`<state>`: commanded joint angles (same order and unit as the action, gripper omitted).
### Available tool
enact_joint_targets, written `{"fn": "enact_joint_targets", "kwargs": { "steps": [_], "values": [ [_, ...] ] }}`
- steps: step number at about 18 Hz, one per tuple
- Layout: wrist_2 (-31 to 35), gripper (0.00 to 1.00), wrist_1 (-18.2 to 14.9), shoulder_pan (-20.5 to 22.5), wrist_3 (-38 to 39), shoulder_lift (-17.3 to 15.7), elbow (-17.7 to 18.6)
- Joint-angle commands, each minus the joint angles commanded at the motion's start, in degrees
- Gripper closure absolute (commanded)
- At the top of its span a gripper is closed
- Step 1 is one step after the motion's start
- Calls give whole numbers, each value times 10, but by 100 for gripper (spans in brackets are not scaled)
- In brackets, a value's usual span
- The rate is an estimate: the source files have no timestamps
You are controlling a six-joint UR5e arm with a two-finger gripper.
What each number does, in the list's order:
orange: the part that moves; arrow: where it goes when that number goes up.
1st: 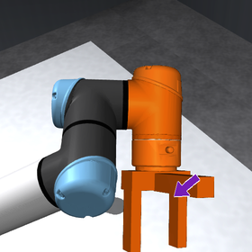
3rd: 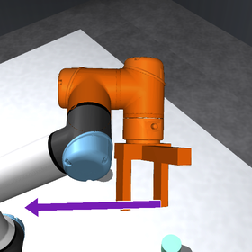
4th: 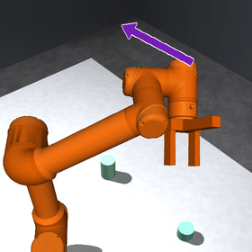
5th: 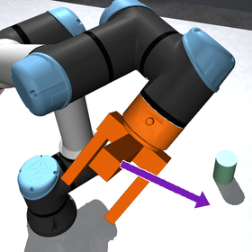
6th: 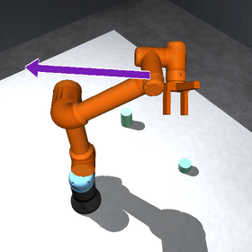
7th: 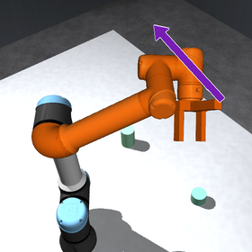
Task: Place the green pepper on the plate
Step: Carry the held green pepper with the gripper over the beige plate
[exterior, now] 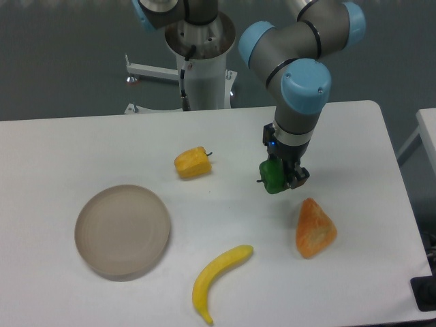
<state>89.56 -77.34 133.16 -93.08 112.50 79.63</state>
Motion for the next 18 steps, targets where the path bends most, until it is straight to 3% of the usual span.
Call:
{"fn": "enact_joint_targets", "kwargs": {
  "steps": [5, 8, 11, 14, 16, 18],
  "values": [
    [-6, 78, 1, -2, 3, 3, -8],
    [-20, 78, 3, -25, 32, 18, -17],
    [-19, 78, 3, -71, 43, 20, -6],
    [-20, 78, 11, -119, 129, 22, -4],
    [-20, 78, 32, -150, 177, 25, -4],
    [-20, 78, 77, -192, 248, 38, -4]
  ]
}}
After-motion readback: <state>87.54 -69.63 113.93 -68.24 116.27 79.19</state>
